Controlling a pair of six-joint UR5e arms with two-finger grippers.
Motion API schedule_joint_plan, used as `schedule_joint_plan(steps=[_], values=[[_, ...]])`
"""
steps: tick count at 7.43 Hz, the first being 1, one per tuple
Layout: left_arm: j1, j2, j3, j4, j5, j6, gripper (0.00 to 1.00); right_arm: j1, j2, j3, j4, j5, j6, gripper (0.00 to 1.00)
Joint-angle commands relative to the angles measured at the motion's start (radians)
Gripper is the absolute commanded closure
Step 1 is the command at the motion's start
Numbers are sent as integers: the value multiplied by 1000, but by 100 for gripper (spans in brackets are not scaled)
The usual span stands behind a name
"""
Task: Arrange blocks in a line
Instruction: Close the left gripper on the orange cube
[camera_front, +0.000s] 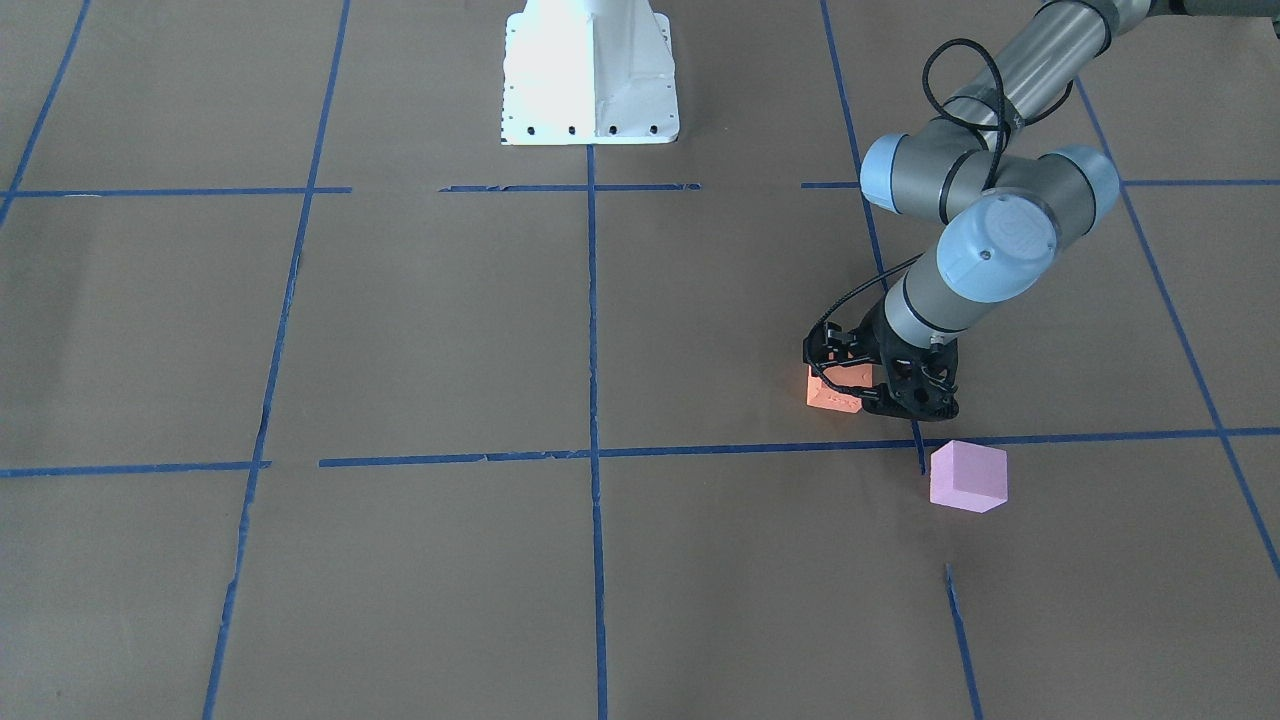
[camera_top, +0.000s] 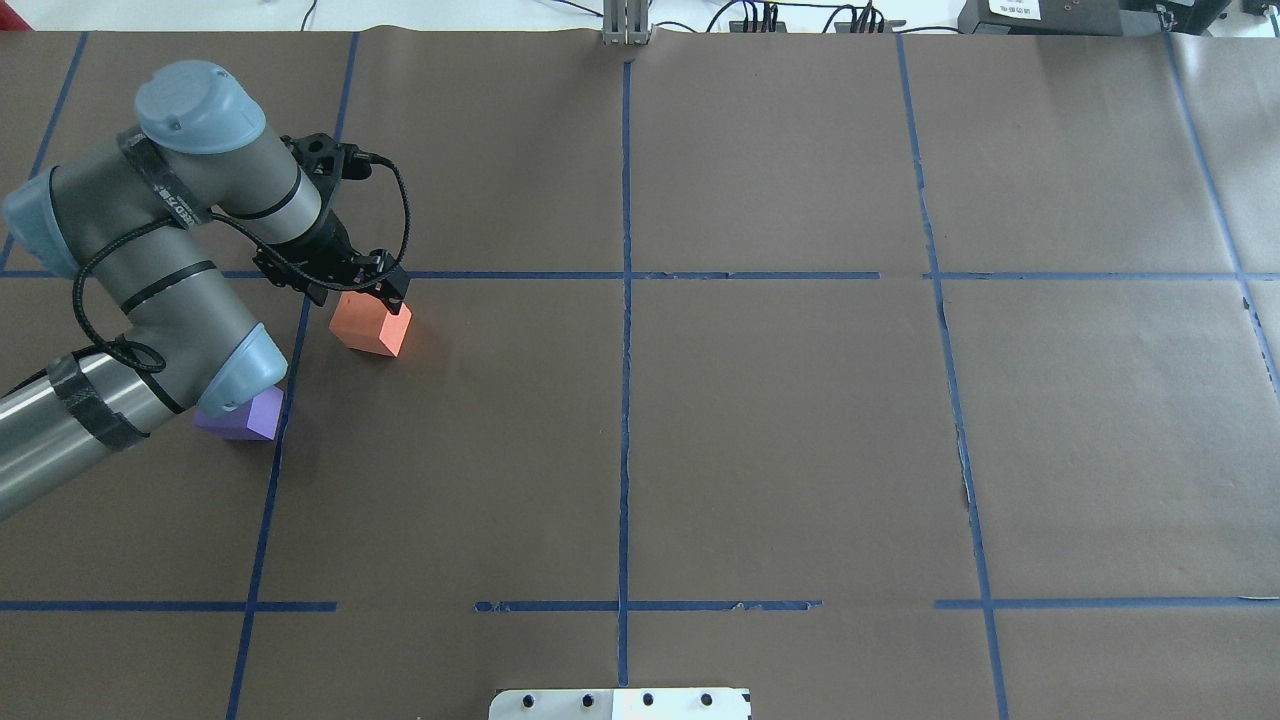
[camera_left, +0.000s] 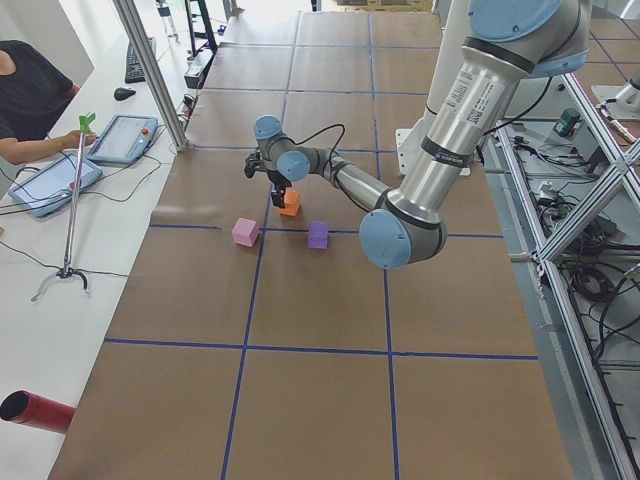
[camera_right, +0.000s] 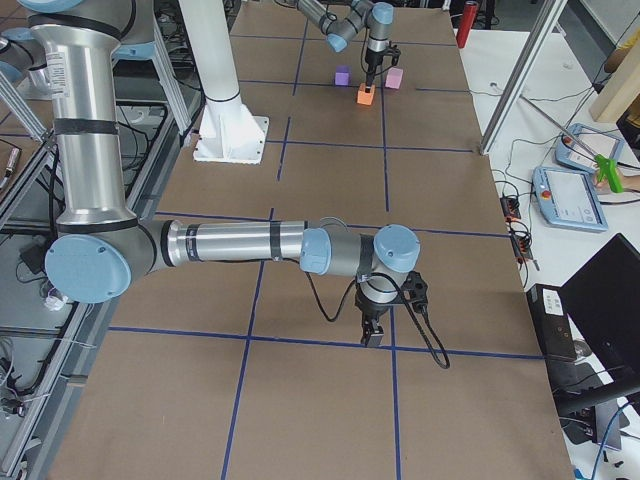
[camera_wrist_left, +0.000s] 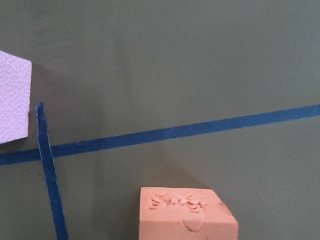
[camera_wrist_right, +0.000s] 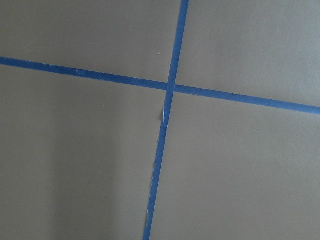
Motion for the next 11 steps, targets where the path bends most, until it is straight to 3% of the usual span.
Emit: schedule_joint_plan(steps=[1, 8, 9, 11], values=[[16, 2, 1, -4, 0, -1, 0, 0, 0, 0, 0, 0, 0, 0], [27, 5, 44, -76, 29, -1, 0, 0, 0, 0, 0, 0, 0, 0], [27, 8, 44, -76, 29, -1, 12, 0, 0, 0, 0, 0, 0, 0], [27, 8, 42, -80, 29, -4, 76, 0, 0, 0, 0, 0, -1, 0]])
